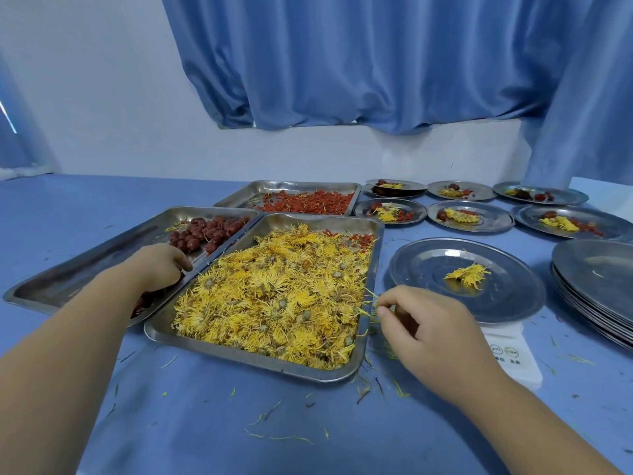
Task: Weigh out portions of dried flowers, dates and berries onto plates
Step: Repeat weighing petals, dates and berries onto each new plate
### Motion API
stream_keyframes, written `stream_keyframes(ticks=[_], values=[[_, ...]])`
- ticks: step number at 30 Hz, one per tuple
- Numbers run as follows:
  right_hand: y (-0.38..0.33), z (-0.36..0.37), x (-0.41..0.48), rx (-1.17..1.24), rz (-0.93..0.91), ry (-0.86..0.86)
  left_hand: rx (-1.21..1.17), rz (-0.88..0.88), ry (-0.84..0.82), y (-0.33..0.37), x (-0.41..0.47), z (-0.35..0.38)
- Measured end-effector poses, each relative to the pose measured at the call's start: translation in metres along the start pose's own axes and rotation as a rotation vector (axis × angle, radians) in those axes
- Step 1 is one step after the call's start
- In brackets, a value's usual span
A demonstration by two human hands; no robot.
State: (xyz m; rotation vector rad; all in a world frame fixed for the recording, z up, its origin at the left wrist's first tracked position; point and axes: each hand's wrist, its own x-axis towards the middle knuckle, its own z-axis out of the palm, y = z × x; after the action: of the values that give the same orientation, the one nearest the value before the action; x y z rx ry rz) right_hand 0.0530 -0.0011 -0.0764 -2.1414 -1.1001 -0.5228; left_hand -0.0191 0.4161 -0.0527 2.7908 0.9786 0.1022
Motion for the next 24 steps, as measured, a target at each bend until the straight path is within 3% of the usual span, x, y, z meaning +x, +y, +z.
stream_keyframes(ticks=[6,13,17,24], values=[[0.001,-0.001,0.0,0.023,0.009,0.009,0.038,0.015,0.111,0.001,-0.001,-0.004],[0.006,-0.006,0.003,0.099,0.075,0.098,-0.351,0.159,0.257,0.055,-0.018,-0.024],[0.008,-0.016,0.007,0.363,0.24,0.222,-0.472,0.344,0.14,0.11,-0.038,-0.022],[0.02,-0.046,0.014,0.797,0.638,0.44,-0.442,0.577,-0.01,0.209,-0.068,-0.011]])
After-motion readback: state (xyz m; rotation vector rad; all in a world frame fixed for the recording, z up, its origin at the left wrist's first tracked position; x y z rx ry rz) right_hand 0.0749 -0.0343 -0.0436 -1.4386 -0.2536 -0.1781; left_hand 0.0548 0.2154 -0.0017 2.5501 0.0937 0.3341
